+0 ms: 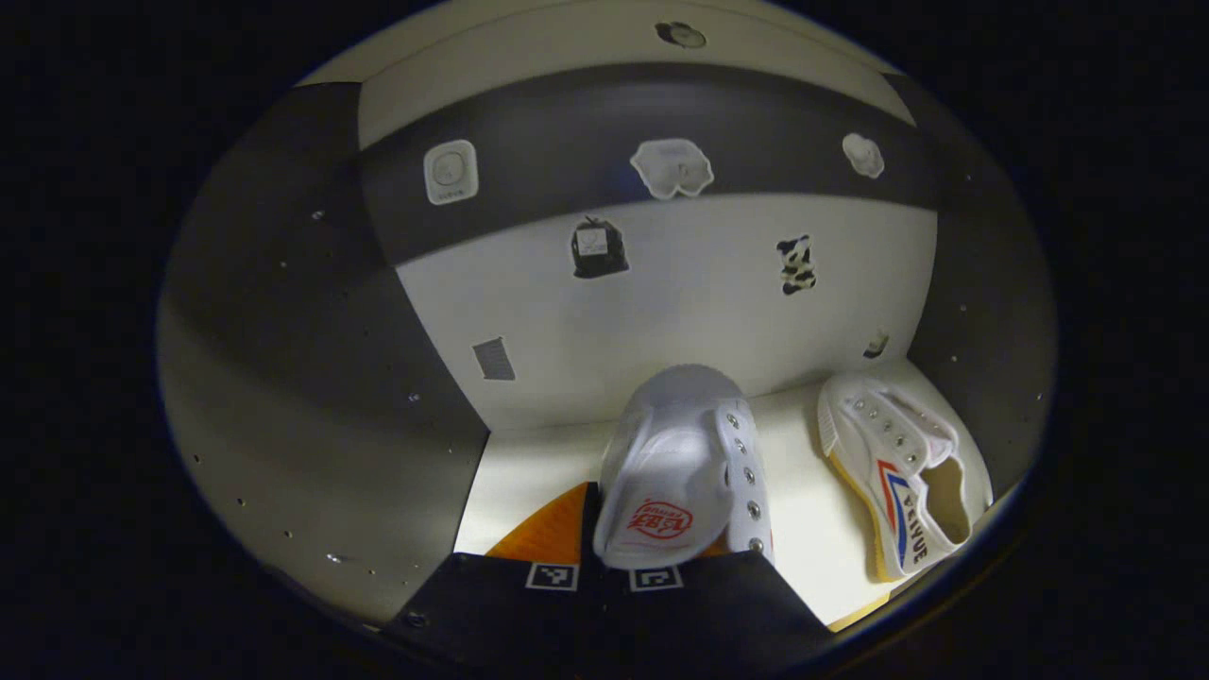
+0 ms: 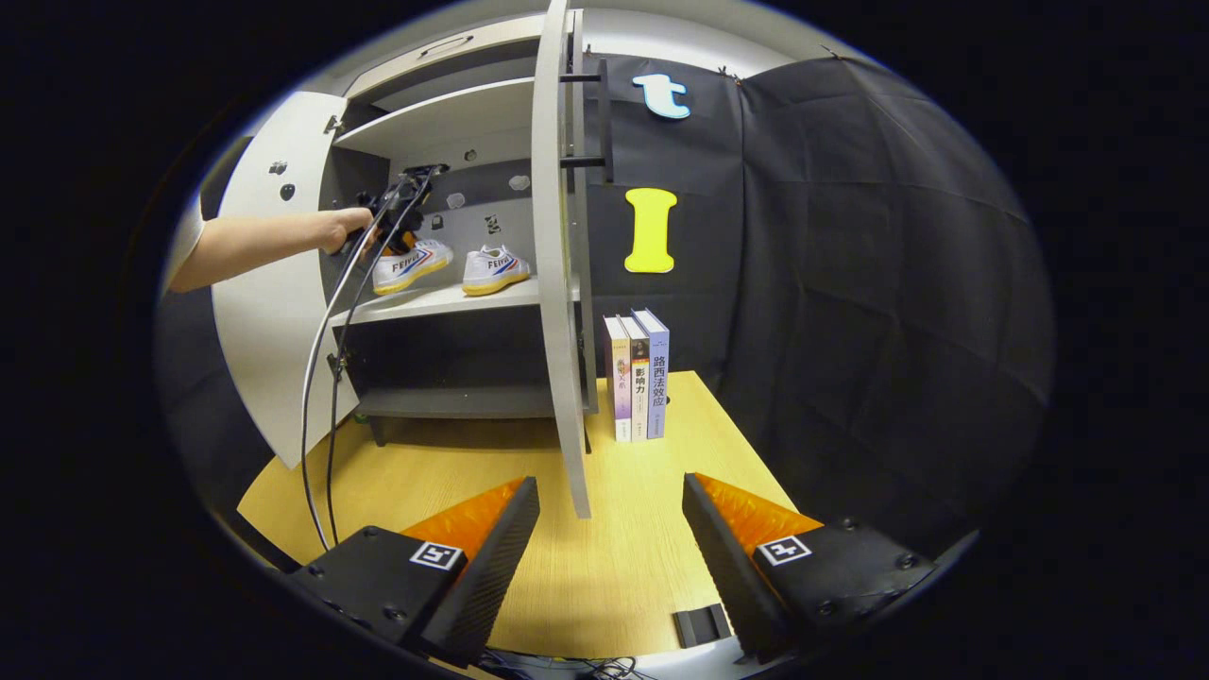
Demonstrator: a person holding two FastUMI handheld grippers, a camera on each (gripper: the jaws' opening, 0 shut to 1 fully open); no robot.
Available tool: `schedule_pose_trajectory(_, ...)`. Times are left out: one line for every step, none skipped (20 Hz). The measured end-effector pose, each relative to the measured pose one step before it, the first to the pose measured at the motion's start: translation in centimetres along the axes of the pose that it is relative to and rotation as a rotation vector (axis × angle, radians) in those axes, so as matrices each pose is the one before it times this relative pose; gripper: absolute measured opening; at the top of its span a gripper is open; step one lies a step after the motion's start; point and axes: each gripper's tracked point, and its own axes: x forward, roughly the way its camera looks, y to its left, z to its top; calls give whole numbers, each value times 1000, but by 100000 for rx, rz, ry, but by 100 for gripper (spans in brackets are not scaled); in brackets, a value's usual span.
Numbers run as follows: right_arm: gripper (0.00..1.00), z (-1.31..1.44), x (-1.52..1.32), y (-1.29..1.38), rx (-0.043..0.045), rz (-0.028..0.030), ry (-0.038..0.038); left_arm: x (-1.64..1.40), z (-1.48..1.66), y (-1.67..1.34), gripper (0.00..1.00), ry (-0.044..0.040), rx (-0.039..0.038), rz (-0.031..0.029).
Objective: Grab one shoe with the right hand and put it into the shoe cabinet, grab the other shoe with the left hand and put it into the shoe cabinet; then close the right door with the right hand and the left door with the left hand.
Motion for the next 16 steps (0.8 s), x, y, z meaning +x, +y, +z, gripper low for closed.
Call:
schedule_pose_trajectory(98, 107, 186, -20, 204, 9, -181, 666, -424, -305, 5, 2013, 337, -112)
schedule_pose_trajectory(98, 77, 118, 73, 225, 231, -211, 582, -316, -252, 5, 1393, 238, 213)
schedule_pose_trajectory(97, 140, 91, 101, 251, 238, -211, 513, -204, -242, 5, 911, -178, 50)
schedule_pose_trajectory(97, 97, 13, 92, 260, 189, -311, 209, -235, -203, 5, 919, -283, 38)
schedule_pose_trajectory(98, 229, 58, 52, 264, 74, -557, 213, -32, -56, 6, 531, 633, 184)
schedule_pose_trajectory(98, 98, 1, 70, 118, 31, -568, 105, -89, -55, 6, 547, 725, 367)
schedule_pose_trajectory(97, 53, -46, -29, 204, -62, -256, -55, -58, -194, 8, 285, 233, -398)
schedule_pose_trajectory(97, 56, 5, 24, 364, 40, -238, -379, 44, -232, 9, -207, 153, -769)
schedule_pose_trajectory(97, 34, -85, -98, 369, -133, -269, -257, 272, 18, 17, -1386, -375, -364)
schedule_pose_trajectory(97, 73, 14, -149, 339, -134, -112, -594, 143, -147, 18, -740, -437, -1305)
schedule_pose_trajectory(98, 214, -129, -31, 238, 4, -647, -955, 165, 191, 30, -1974, -352, -114)
schedule_pose_trajectory(97, 388, -87, -133, 73, -288, -1233, -1100, 348, 106, 29, -2684, 464, -809)
schedule_pose_trajectory(97, 477, -33, -242, 51, -423, -1281, -1338, 231, 334, 43, -3158, 693, -58)
schedule_pose_trajectory(97, 512, -83, -269, 217, -459, -1334, -1507, 124, 254, 62, -2578, 1129, -19)
schedule_pose_trajectory(97, 463, -170, -274, 479, -204, -1151, -1807, 308, 78, 81, -3357, 1026, -1065)
schedule_pose_trajectory(97, 536, -159, -93, 675, 443, -1079, -1480, 247, -62, 100, -3452, 686, -1186)
